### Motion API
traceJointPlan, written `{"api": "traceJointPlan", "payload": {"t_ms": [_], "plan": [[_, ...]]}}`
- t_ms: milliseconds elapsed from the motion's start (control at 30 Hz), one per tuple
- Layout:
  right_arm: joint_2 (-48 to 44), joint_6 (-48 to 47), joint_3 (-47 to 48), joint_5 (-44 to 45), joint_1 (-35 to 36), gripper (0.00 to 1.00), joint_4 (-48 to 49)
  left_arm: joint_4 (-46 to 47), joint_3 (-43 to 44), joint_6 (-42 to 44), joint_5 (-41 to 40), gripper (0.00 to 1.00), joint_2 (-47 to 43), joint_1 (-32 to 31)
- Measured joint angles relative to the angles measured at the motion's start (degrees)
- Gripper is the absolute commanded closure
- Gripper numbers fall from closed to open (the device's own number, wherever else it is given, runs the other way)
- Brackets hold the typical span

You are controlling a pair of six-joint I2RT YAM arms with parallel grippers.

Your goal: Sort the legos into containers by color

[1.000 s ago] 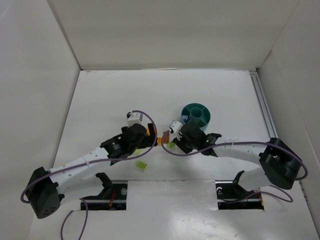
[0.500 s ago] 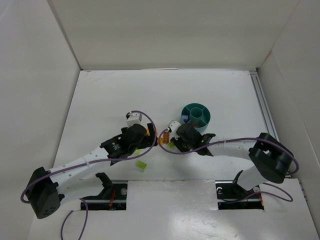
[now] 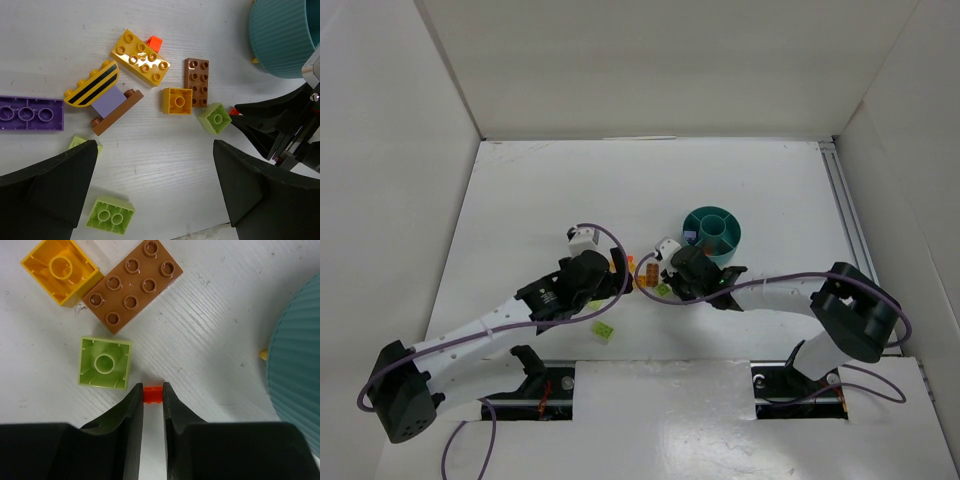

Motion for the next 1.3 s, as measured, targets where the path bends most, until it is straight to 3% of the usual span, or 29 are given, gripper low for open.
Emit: {"api": "traceJointPlan", "payload": {"t_ms": [233,467,733,967,1100,1300], "plan": [[-2.27,0.79,-1.01,0.07,0.00,0.87,-0.28,-0.13,0.00,-0.28,-0.15,0.00,-0.42,0.00],[-13.70,0.07,-2.43,0.96,0.00,0.88,-1.42,-0.17,0.00,-0.37,-0.20,0.00,-0.42,-0.02],[-21.24,-2.49,1.95,11.34,-0.70,0.88,-8.13,0.83,0.24,1.38,0.28,0.00,3.96,1.51],[-21.29,-4.17,4.07,14.93,-7.21,0.88,-11.26,2.43,4.66,4.81,1.55,0.00,10.82,4.90],[-20.52,-5.05,4.11,14.78,-10.82,0.83,-11.63,3.23,8.15,6.51,1.77,0.00,14.25,5.53],[-18.58,-6.23,4.13,13.09,-12.94,0.67,-11.32,4.17,11.23,8.50,2.01,0.00,18.95,5.99]]}}
